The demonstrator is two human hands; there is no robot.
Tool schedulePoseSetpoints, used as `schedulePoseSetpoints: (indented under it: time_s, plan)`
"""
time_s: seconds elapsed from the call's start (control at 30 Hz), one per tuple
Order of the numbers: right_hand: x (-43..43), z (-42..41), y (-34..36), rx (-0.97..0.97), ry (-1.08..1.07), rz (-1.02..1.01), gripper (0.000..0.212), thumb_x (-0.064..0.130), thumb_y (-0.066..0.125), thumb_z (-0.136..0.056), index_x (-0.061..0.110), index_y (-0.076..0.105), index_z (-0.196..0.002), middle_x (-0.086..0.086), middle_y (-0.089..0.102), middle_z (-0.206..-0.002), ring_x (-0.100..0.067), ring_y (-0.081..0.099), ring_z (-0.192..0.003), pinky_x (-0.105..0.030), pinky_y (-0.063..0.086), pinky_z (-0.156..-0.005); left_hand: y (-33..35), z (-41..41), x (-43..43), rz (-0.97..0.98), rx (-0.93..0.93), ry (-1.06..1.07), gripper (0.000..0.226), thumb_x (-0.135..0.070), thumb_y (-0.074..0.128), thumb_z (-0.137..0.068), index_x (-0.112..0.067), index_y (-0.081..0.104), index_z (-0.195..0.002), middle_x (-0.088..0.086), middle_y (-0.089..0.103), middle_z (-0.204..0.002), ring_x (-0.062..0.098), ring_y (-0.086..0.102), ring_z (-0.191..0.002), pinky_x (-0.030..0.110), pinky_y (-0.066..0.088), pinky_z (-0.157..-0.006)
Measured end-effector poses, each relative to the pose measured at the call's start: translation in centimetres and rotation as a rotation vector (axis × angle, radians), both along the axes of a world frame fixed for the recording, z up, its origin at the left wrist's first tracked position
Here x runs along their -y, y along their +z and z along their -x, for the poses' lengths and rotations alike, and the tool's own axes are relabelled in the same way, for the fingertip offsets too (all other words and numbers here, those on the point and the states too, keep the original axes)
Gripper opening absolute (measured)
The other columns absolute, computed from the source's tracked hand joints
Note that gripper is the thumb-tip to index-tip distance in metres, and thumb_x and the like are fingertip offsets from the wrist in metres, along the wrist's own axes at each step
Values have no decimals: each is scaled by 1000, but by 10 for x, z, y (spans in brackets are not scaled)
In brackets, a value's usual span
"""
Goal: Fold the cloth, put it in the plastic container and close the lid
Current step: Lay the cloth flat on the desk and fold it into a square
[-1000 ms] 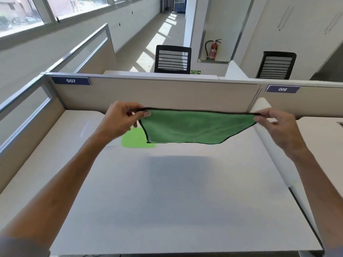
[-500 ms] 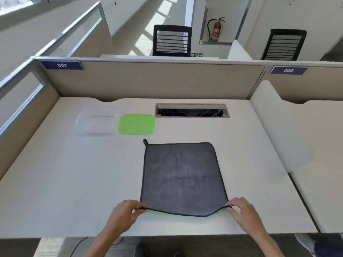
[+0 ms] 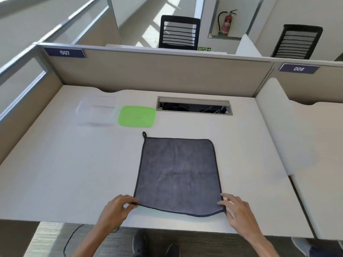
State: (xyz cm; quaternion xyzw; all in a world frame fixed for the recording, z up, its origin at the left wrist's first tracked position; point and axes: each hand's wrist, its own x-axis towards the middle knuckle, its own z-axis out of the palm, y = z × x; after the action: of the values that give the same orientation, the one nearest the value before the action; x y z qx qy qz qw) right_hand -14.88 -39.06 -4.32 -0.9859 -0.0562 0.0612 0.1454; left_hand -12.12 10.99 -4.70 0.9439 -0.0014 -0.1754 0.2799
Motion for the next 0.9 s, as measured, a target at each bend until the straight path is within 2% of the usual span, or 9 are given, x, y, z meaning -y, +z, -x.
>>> schedulePoseSetpoints:
  time_s: [0.13, 0.27, 0.37, 0.43, 0.5, 0.6, 0.7, 0.8, 0.9]
  plan:
    - [2, -25, 10, -49, -162, -228, 35, 9, 85, -94, 40, 83, -109, 20, 77, -117, -11, 72, -112, -35, 52, -98, 3, -3, 4, 121, 27, 170, 8, -43, 77, -103, -50, 79, -104, -29, 71, -110, -1, 72, -96, 20, 58, -85]
    - [0, -64, 22, -65, -279, -400, 36, 5, 80, -97, 40, 82, -103, 23, 81, -103, -4, 75, -99, -36, 60, -91, 13, -32, 3, 260, 112, 220, 8, -34, 76, -105, -41, 78, -109, -17, 78, -109, 4, 72, -103, 32, 61, -90]
    - [-1, -99, 31, -39, -333, -492, 34, 6, 78, -99, 40, 81, -97, 24, 82, -95, -1, 75, -90, -20, 56, -78, 22, -68, 8, 357, 146, 282, 7, -30, 79, -104, -35, 76, -101, -15, 83, -98, 9, 78, -92, 36, 61, -80]
    - [-1, -124, 37, -23, -362, -550, 34, 6, 77, -100, 39, 79, -93, 21, 81, -90, 1, 74, -85, -12, 51, -70, 27, -94, 12, 406, 163, 339, 8, -30, 80, -103, -34, 75, -97, -16, 83, -95, 9, 78, -90, 38, 62, -81]
    - [-3, -149, 39, -25, -399, -603, 30, 5, 76, -100, 34, 80, -93, 14, 82, -90, -2, 73, -84, -20, 52, -75, 29, -120, 14, 432, 182, 375, 8, -32, 81, -102, -34, 75, -96, -18, 82, -93, 7, 77, -88, 40, 64, -83]
    - [-5, -185, 38, -54, -435, -672, 20, 1, 74, -100, 19, 81, -98, -1, 84, -94, -20, 75, -90, -38, 55, -86, 29, -158, 16, 464, 163, 420, 7, -40, 81, -101, -35, 76, -99, -18, 80, -90, 16, 76, -81, 47, 67, -78]
    - [-8, -213, 34, -80, -465, -713, 19, 1, 73, -101, 19, 79, -98, -11, 82, -96, -25, 70, -86, -37, 53, -82, 26, -189, 22, 476, 154, 458, 9, -44, 80, -101, -36, 76, -100, -17, 81, -90, 22, 79, -78, 53, 69, -78]
    - [-11, -238, 25, -110, -502, -728, 15, 3, 72, -103, 16, 78, -102, -20, 80, -102, -28, 66, -85, -42, 53, -79, 20, -220, 25, 462, 144, 483, 14, -46, 79, -101, -32, 76, -102, -8, 84, -92, 25, 81, -79, 57, 69, -78]
    - [-13, -253, 18, -127, -527, -735, 12, 3, 73, -103, 14, 78, -103, -21, 79, -102, -26, 64, -85, -43, 53, -78, 14, -239, 27, 434, 129, 472, 17, -46, 78, -102, -29, 76, -105, -5, 83, -95, 27, 81, -82, 58, 68, -79]
